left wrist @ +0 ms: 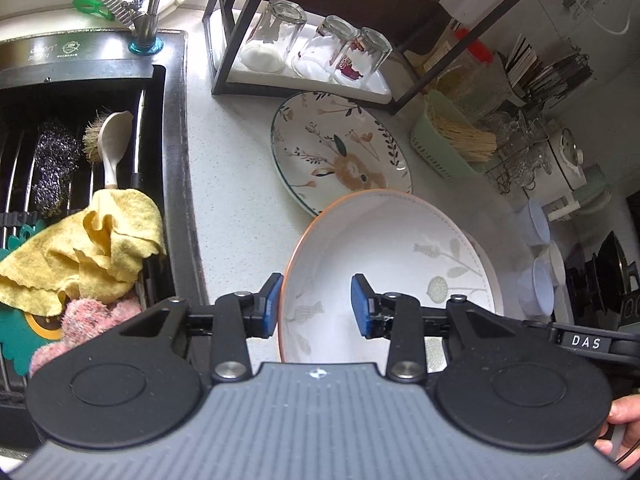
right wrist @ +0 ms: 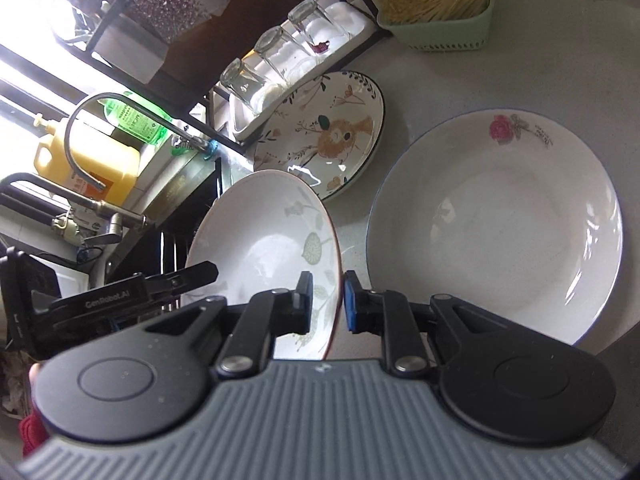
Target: Organize plates and bowls
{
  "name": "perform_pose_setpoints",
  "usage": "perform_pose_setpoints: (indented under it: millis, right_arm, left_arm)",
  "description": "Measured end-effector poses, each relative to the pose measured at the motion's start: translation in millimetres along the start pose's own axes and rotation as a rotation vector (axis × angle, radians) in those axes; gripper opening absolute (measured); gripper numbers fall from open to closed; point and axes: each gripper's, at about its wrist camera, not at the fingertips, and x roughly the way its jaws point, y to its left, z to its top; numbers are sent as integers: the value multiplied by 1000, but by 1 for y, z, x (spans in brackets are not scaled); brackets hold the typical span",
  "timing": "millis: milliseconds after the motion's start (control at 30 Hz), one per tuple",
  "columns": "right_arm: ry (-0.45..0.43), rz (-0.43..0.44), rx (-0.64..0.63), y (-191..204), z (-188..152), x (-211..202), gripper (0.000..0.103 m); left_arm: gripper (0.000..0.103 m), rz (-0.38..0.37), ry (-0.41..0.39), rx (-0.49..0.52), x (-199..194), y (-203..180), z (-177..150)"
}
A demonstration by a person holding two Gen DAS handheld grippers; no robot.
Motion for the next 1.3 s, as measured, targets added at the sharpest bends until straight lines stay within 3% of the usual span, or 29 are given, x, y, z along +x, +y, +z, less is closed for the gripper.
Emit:
perform_pose_setpoints:
  millis: [467,867,1300]
  right_arm:
    - [-7,50,20,-74,36,-49,19]
    - [7,81,-2,-127,43,-52,19]
    - [12,59,19,-166,52,-37,19]
  left_arm:
    - [40,-34,34,-146,34,-74,-19]
    - [40,51,95,-15,77,-123,-23]
    - [40,109,132,33,111,-156,-18]
